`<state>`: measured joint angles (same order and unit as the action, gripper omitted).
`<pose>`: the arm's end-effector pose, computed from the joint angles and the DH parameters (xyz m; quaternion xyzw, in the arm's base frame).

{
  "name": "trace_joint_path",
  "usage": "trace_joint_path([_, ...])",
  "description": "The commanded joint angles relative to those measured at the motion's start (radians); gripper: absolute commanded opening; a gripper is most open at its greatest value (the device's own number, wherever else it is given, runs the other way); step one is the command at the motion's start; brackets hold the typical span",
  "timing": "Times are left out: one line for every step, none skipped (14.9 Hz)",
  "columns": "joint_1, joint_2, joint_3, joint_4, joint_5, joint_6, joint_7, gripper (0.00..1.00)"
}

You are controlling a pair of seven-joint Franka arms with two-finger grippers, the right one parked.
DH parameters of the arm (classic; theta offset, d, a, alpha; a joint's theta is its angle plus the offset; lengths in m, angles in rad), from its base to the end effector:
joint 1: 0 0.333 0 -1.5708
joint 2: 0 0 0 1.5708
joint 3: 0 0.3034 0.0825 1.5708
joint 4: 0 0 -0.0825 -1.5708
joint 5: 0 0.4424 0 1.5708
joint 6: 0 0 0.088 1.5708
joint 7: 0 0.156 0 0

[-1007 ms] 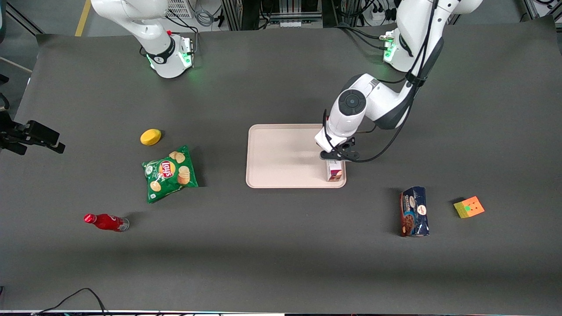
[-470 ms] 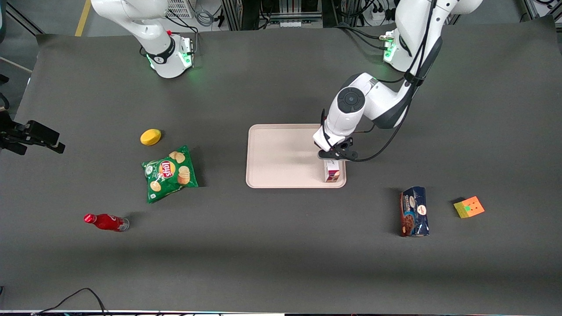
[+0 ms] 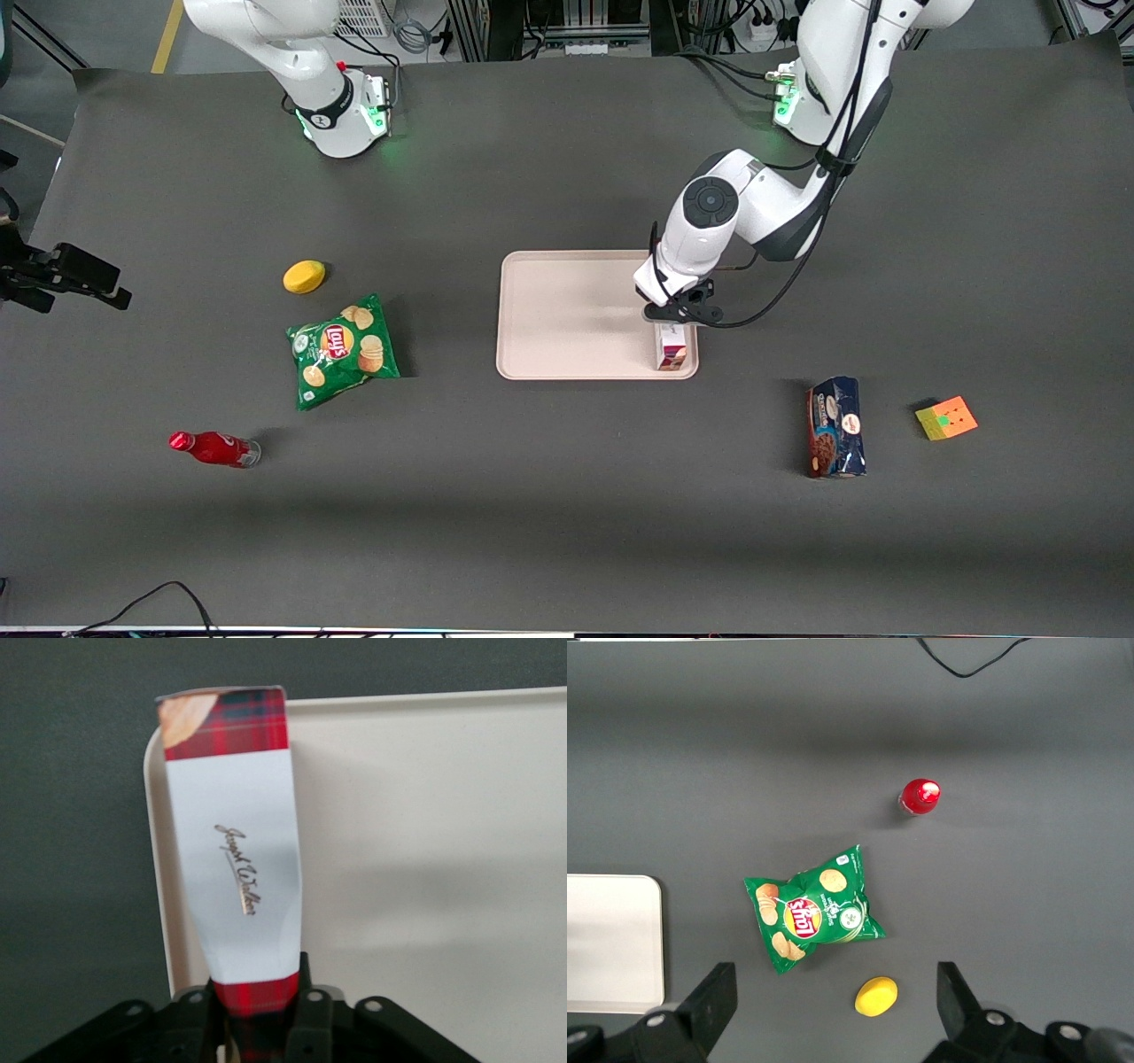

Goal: Place red cookie box on tray

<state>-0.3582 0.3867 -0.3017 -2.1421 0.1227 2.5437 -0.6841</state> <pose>0.4741 -0.3790 0.1245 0.9993 -0.0266 0.0016 0.0275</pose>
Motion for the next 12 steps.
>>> trace_joint_path([-0.010, -0.009, 0.009, -0.007, 0.015, 0.013, -0.014, 0.85])
trace_joint_path([-0.010, -0.009, 0.010, -0.007, 0.015, 0.013, -0.014, 0.99])
trace_joint_path([-0.008, -0.012, 0.010, -0.005, 0.015, 0.012, -0.014, 1.00])
trace_joint_path([-0.008, -0.020, 0.012, 0.001, 0.014, -0.002, -0.015, 1.00])
trace_joint_path([-0.007, -0.037, 0.024, 0.007, 0.014, -0.014, -0.014, 1.00])
trace_joint_path([-0.002, -0.061, 0.033, 0.017, 0.009, -0.034, -0.005, 1.00])
trace_joint_path([0.005, -0.087, 0.041, 0.039, -0.003, -0.080, 0.030, 1.00])
trace_joint_path([0.018, -0.110, 0.052, 0.069, -0.032, -0.144, 0.059, 1.00])
trace_joint_path([0.034, -0.138, 0.059, 0.105, -0.081, -0.214, 0.092, 1.00])
trace_joint_path([0.063, -0.167, 0.070, 0.135, -0.130, -0.280, 0.141, 1.00])
trace_joint_path([0.096, -0.199, 0.082, 0.157, -0.162, -0.336, 0.199, 1.00])
trace_joint_path([0.132, -0.244, 0.096, 0.160, -0.178, -0.377, 0.242, 1.00])
